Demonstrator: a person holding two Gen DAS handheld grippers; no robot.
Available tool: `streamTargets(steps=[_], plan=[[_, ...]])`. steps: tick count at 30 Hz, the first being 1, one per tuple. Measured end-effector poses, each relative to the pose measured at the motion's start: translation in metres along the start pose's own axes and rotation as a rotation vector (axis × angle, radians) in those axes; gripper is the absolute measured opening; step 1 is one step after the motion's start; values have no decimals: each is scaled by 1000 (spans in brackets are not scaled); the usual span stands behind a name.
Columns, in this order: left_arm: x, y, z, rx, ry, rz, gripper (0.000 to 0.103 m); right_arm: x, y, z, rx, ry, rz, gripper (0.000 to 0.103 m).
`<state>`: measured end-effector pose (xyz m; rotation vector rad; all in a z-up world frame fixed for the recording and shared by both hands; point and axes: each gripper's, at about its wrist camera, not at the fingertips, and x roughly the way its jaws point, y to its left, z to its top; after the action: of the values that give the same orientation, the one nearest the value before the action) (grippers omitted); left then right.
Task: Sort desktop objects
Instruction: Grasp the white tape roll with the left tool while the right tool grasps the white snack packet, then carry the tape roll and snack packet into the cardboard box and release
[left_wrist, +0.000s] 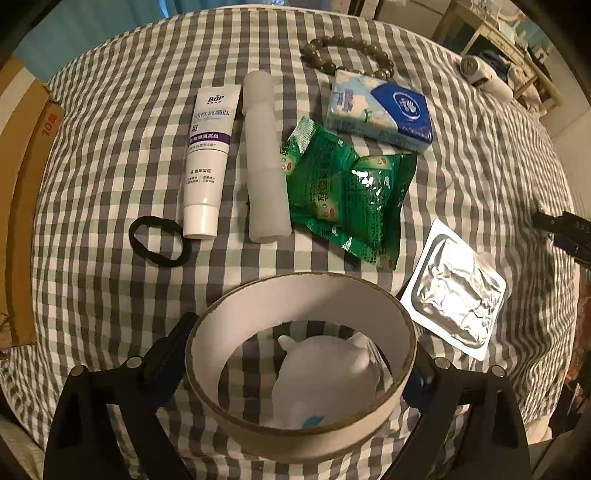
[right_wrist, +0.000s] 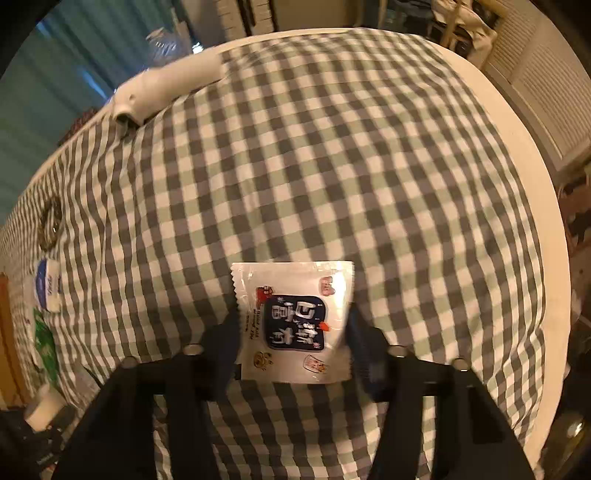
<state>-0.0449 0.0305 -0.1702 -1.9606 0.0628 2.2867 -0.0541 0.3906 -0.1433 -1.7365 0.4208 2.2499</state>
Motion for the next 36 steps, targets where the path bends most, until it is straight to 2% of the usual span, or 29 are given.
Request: streamTargets(steps=[1, 3, 5, 10, 17, 22, 24, 31, 36], plan=[[1, -1, 0, 0, 13, -5, 95, -3, -5, -2, 16, -9, 18, 38], [0, -1, -2, -5, 23, -13, 92, -7, -12, -6, 38, -13, 54, 35], [-3, -1, -2, -8, 20, -28, 85, -12, -18, -11, 58, -8, 84, 35], [-11, 8, -2, -25, -7, -40, 85, -34, -22, -15, 25, -45, 108, 35], [-31, 12, -7, -45, -81, -57, 84, -56, 1, -14, -42, -78, 116, 35], [-45, 18, -4, -86, -125, -69, 84, -72, 15, 0, -35, -131, 184, 35], [-51, 24, 11, -97, -134, -69, 84, -84, 22, -3, -45, -168, 209, 35], [-79, 39, 11, -116, -198, -19, 84, -112, 61, -10, -112, -230, 272, 35], [-99, 64, 21, -188, -261, -7, 84, -128, 90, -15, -157, -275, 323, 35]])
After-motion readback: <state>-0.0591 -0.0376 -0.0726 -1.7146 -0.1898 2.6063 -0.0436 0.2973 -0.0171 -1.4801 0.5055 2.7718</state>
